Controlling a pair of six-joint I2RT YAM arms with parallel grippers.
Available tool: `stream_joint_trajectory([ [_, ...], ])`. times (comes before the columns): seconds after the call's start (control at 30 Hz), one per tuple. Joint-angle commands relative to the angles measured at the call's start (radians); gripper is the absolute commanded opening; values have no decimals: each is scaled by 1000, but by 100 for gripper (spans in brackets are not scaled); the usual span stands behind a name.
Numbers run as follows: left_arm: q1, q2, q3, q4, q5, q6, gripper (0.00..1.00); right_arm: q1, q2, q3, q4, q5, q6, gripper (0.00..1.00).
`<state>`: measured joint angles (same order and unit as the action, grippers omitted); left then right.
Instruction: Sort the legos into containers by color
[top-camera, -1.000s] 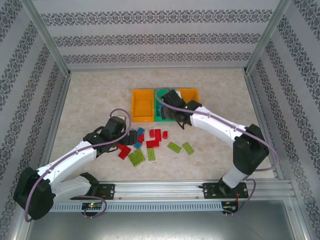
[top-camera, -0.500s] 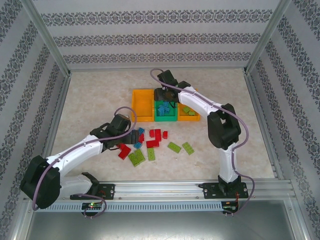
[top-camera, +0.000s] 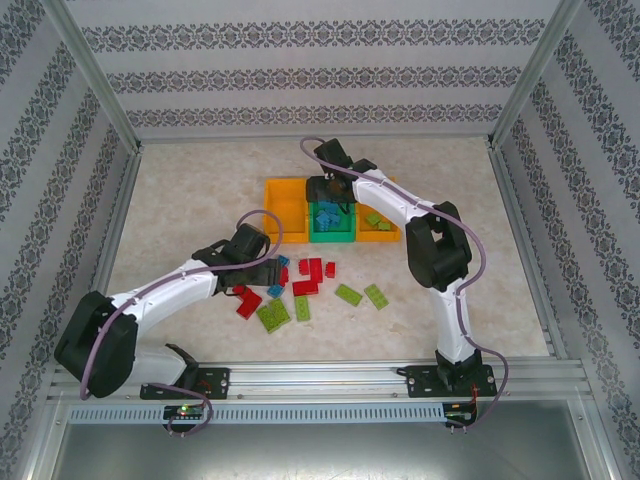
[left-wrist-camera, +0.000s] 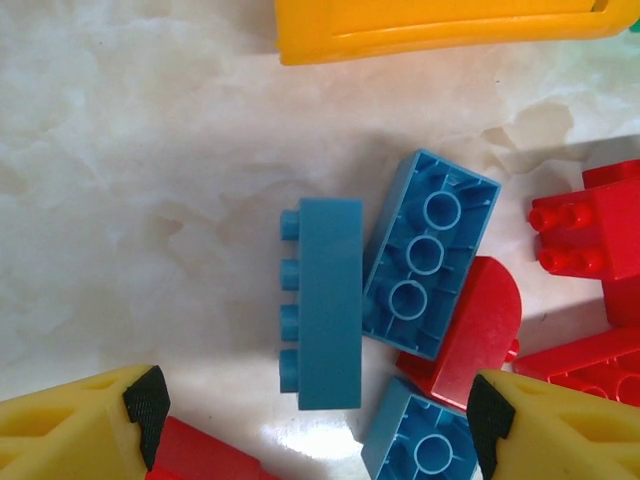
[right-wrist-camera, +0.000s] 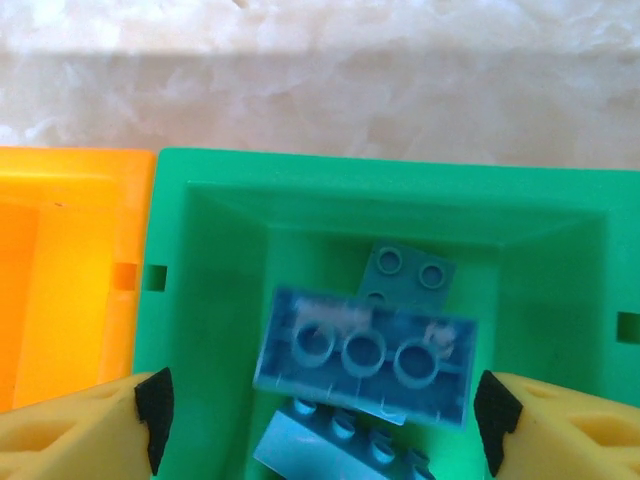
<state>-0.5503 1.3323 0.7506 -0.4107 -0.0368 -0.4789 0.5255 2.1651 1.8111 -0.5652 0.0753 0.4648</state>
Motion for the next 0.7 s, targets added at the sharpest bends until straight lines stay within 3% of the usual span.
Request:
stream_joint_trajectory([
  [0.0, -3, 22, 30, 18, 7, 1, 78, 0, -43, -9, -19, -15, 1, 88],
  [0.67, 76, 125, 36, 65, 12, 21, 61, 21, -436, -453, 126, 35, -22, 88],
])
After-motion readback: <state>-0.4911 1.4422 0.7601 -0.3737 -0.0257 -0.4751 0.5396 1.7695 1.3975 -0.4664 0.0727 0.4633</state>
